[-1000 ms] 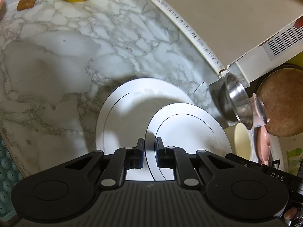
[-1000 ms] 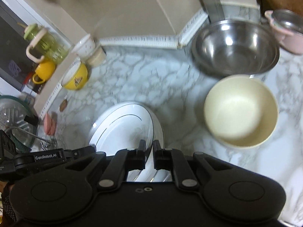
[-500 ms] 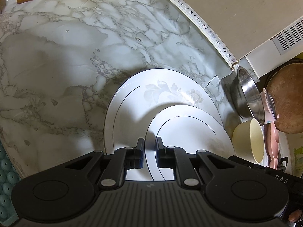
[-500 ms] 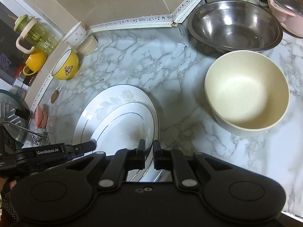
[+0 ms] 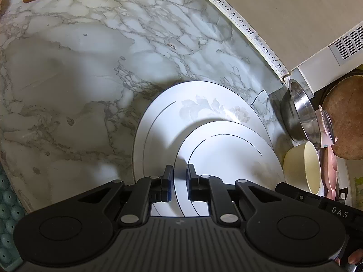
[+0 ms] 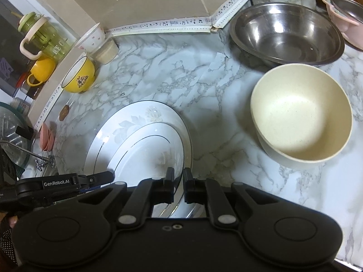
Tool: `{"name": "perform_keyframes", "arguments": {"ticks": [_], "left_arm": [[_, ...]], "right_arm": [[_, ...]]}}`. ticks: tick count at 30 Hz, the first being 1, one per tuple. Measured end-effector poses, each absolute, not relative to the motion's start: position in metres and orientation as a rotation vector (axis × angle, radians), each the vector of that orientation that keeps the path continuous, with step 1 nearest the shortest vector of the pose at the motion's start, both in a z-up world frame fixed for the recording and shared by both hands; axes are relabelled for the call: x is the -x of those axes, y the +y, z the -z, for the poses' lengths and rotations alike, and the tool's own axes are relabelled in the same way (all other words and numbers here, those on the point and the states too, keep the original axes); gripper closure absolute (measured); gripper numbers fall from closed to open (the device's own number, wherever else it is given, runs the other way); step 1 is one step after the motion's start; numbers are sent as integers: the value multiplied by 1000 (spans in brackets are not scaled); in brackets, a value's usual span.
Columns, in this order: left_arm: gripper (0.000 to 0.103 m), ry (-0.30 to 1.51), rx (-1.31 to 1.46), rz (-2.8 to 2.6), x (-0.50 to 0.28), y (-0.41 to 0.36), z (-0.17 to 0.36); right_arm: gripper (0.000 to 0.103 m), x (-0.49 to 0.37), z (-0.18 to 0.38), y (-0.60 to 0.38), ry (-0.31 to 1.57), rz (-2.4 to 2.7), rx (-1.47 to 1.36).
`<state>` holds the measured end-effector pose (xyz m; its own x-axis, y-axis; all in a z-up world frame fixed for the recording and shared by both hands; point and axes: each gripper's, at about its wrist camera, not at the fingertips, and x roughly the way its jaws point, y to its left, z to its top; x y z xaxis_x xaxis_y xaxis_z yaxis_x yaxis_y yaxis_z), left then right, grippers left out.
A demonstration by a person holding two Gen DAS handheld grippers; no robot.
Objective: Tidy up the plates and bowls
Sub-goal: 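Lower the small plate onto the large plate and open both grippers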
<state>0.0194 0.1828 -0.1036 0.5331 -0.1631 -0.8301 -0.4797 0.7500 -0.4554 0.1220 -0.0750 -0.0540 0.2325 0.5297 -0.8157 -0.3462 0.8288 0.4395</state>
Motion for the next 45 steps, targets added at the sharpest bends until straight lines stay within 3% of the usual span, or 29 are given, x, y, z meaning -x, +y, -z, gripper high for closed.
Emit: {"name": "perform_keyframes", "arguments": {"ticks": [23,45], "left_arm": [[92,966,621,-253,-11,187,96],[92,954,603,-245,-11,189,92]], "right_arm": [[95,-139,77,-55,1223,-625,-184],[94,-149,62,-43,1291,-639,-42]]}}
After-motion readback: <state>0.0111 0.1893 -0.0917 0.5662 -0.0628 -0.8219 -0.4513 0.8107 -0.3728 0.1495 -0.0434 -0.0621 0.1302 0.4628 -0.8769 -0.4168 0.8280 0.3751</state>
